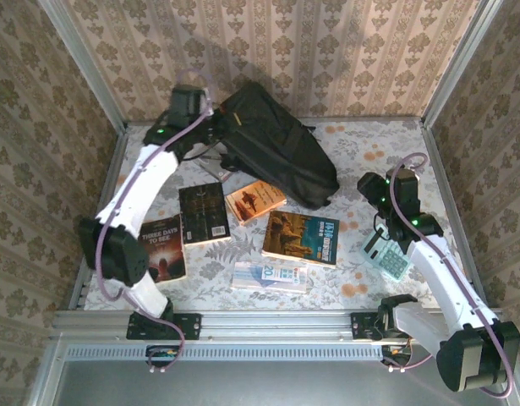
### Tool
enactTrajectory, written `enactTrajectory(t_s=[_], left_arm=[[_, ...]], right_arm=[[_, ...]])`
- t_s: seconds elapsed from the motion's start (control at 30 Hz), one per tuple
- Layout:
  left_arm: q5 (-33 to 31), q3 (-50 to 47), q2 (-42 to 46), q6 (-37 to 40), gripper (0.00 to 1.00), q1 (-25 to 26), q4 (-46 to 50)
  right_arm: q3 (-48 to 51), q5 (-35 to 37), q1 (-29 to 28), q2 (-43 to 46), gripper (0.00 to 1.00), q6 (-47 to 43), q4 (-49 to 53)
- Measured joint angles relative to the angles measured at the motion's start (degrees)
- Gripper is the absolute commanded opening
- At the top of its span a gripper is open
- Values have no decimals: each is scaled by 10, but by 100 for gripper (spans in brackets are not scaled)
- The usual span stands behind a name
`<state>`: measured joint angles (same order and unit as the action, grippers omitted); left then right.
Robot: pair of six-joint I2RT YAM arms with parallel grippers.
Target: Pack books, pencil case, and school supplies into a backpack
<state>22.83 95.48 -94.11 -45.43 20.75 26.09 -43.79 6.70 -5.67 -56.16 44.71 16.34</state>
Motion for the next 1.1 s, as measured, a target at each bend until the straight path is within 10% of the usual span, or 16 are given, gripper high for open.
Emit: enactTrajectory(t_s=[0.03, 0.13, 0.27, 0.47, 0.63, 0.8, 1.1], left_arm=[[29, -27, 26, 14, 0, -26, 1], [46, -66, 73, 58, 54, -93, 49], [-15, -74, 91, 96, 71, -155, 101], [-129, -30, 60, 158, 75, -95, 191], [-188, 77, -25, 211, 74, 76, 222], [-178, 227, -181, 238, 71, 214, 267], [-132, 501, -462, 271, 61, 311, 361]], right_arm=[[0, -3, -2, -7, 64, -4, -4], [-5, -9, -11, -36, 68, -17, -8], [-21, -8, -41, -82, 73, -32, -10], [-84, 3, -94, -167, 72, -58, 0], [-113, 25, -93, -207, 68, -52, 24], [-120, 82, -63, -204, 65, -13, 75], [-109, 179, 9, -95, 63, 58, 140]])
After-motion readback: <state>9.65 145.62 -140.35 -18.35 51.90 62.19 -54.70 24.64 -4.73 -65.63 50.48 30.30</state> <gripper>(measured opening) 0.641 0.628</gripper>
